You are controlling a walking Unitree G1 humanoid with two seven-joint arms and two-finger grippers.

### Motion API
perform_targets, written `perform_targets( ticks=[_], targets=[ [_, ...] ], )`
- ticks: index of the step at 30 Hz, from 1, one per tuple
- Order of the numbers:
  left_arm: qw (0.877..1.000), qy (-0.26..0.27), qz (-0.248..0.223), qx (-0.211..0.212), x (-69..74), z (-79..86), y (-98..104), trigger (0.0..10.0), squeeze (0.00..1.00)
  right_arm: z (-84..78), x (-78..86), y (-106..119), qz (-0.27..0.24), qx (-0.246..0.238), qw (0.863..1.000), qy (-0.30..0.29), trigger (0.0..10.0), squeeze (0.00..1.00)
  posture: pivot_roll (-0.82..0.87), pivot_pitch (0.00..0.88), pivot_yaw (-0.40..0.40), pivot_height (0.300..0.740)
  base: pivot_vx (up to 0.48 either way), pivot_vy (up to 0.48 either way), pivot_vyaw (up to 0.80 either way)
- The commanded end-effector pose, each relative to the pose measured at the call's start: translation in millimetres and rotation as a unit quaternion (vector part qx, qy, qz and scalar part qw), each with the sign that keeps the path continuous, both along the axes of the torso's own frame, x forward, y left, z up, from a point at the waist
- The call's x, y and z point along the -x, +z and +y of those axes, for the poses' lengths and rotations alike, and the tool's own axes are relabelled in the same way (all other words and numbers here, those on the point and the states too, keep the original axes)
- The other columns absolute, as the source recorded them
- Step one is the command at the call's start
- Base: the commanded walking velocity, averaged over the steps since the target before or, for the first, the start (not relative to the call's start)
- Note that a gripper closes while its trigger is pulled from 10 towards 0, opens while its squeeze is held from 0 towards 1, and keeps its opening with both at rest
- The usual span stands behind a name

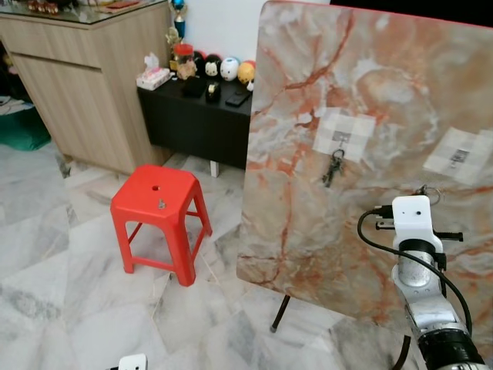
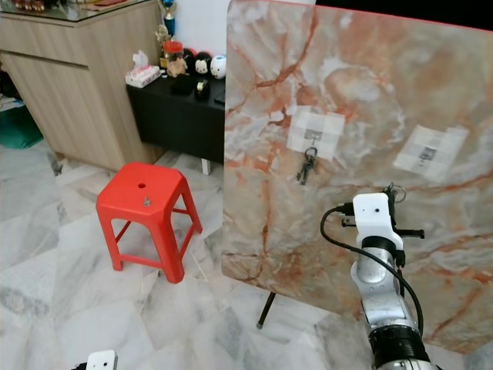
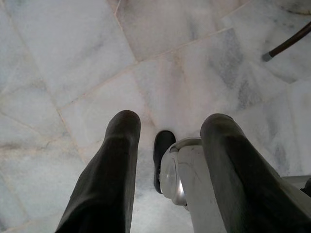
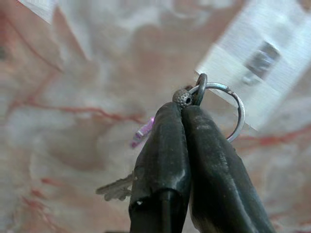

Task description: Hang keys on a hook

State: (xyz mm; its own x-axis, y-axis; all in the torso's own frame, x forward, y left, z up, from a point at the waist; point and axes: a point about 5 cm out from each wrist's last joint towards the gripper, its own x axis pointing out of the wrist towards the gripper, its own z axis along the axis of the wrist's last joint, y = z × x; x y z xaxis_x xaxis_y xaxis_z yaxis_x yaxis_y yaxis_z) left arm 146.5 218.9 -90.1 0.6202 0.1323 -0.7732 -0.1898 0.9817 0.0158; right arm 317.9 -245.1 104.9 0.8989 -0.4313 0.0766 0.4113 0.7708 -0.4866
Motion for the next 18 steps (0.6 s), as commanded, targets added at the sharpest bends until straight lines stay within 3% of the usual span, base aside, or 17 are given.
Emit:
perform_targets(
  ticks=[1,18],
  targets=[
    [1.0,0.001,0.006,0.005,2.8,-3.4,-1.9,10.0,0.0,-1.9,-3.8,8.6,-0.018,-0.002,1.0,-0.003,10.0,0.0,0.06,0.0,-0.094,0.718,0.259,0.0,0.0],
    [1.0,0.007,0.006,0.005,1.9,-3.7,-1.9,10.0,0.0,-6.4,-4.9,13.9,-0.034,-0.002,0.999,-0.023,10.0,0.0,0.06,0.0,-0.098,0.718,0.031,0.0,0.0]
  ],
)
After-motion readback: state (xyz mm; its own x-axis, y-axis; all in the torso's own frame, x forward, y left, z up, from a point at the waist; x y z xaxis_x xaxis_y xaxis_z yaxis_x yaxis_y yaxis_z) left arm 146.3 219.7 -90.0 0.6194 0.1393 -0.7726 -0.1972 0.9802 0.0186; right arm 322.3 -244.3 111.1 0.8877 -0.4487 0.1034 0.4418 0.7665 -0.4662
